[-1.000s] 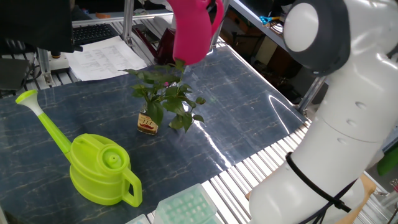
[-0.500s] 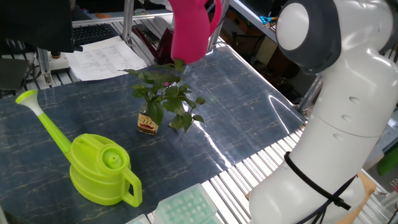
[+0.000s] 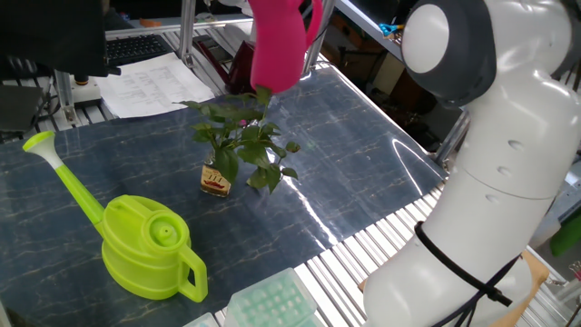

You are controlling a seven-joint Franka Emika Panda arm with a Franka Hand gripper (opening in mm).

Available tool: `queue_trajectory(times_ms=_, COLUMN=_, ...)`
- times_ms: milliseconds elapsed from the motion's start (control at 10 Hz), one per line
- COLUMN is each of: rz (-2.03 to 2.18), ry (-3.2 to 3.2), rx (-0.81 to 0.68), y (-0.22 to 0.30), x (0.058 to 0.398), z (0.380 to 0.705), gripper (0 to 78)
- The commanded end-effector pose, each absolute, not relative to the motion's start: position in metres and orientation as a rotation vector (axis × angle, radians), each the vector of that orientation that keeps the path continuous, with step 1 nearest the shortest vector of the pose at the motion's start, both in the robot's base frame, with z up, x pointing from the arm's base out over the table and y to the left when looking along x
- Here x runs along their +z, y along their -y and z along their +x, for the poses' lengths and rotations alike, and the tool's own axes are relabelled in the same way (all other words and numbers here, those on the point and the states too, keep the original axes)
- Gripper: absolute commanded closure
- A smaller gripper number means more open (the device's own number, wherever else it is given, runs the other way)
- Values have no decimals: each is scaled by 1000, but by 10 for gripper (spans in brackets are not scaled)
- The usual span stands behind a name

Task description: Water the plant

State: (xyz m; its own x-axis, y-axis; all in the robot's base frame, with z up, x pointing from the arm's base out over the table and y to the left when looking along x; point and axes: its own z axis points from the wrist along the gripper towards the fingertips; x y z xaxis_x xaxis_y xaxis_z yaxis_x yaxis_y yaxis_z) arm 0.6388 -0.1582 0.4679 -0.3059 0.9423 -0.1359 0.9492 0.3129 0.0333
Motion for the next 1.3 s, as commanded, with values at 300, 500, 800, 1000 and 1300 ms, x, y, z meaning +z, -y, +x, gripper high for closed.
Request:
queue_trajectory(times_ms=300, rz=1522, ry=-2564, rx=-64, y=158, x=472, z=640, gripper=764)
queue_trajectory(times_ms=500, rz=1475, ry=-2588, rx=-65, y=158, x=472, z=640, gripper=764)
queue_trajectory(times_ms=800, rz=1538, ry=-2567, rx=-40, y=154, x=474, z=641, gripper=764)
queue_trajectory(times_ms=1000, rz=1594, ry=-2547, rx=-61, y=130, x=484, z=643, gripper=764)
queue_trajectory(times_ms=1300, rz=1649, ry=-2528, rx=-78, y=98, x=498, z=642, gripper=764)
